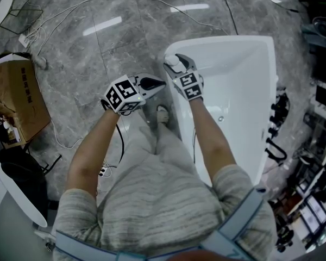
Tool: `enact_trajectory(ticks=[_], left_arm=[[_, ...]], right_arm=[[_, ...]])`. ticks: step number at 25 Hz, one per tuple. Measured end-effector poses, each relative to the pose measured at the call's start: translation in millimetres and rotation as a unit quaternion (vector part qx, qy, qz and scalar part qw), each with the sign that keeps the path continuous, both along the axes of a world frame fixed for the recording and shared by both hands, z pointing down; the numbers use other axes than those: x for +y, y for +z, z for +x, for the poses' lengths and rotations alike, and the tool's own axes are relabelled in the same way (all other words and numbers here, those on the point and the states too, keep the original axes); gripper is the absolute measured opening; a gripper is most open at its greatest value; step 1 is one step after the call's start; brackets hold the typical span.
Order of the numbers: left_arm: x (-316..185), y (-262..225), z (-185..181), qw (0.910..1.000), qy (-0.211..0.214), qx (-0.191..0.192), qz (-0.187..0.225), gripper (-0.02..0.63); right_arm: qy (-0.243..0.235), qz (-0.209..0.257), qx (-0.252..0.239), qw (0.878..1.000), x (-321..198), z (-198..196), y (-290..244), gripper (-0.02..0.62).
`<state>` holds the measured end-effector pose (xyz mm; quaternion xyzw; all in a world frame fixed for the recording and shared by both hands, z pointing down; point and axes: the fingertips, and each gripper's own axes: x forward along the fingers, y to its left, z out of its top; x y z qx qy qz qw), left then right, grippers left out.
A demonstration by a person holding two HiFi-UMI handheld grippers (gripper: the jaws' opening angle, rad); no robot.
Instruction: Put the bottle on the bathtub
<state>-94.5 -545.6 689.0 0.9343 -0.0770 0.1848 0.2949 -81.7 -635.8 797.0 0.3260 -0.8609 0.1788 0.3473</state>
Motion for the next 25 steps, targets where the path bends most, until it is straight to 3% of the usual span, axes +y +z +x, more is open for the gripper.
enact_trajectory(ticks=[11,25], left_arm=[[-1,-1,-7,1.0,-0.005,-0.001,0.002,0.003],[11,-24,-5,0.9996,-0.024,-0.002,0.014,0.003]], right_arm=[[0.012,-0.006,-0.022,1.0,6,-1,-21,0.219],[0.047,-0.014,-0.017,0.999,32,32,-52,0.219]])
